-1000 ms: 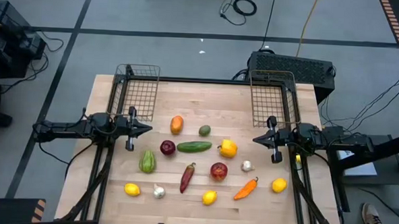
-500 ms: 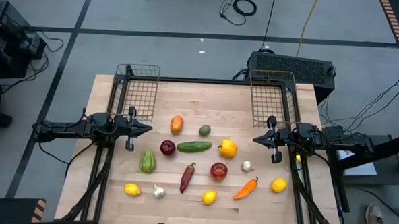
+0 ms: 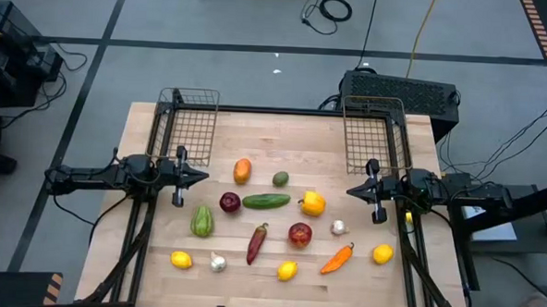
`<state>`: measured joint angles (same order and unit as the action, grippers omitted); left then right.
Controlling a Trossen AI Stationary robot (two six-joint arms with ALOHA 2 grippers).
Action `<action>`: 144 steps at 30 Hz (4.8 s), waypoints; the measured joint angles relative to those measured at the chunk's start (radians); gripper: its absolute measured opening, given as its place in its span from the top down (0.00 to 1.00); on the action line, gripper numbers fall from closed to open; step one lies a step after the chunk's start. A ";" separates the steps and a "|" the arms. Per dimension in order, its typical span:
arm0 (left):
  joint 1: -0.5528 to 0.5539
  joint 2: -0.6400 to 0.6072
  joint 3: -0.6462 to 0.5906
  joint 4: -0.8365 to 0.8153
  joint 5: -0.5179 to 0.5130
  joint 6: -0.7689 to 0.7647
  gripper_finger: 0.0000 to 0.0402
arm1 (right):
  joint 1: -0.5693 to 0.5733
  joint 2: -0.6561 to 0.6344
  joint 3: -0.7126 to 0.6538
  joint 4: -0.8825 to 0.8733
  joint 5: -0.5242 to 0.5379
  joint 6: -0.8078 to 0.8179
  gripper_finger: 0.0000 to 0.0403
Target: Sort produce into baskets
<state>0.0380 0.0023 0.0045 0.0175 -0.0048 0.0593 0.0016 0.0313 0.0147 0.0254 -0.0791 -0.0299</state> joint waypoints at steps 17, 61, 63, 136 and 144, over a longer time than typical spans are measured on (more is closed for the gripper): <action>0.000 0.000 0.000 0.000 0.000 0.000 0.96 | 0.000 0.000 0.000 0.000 0.000 0.000 1.00; 0.000 0.000 0.000 0.000 0.000 0.000 0.96 | 0.000 0.000 0.000 0.000 0.000 0.000 1.00; 0.000 0.000 0.000 0.000 0.000 0.000 0.96 | 0.000 0.000 0.000 0.000 0.000 0.000 1.00; 0.000 0.000 0.000 0.051 -0.126 -0.001 0.96 | 0.082 1.069 0.963 -0.319 0.111 0.202 1.00; 0.000 0.011 0.017 0.035 -0.162 -0.074 0.96 | 0.190 1.174 0.862 -0.278 0.214 0.260 1.00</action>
<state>0.0380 0.0137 0.0218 0.0528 -0.1669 -0.0145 0.1920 1.2049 0.8763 -0.2531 0.1344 0.2302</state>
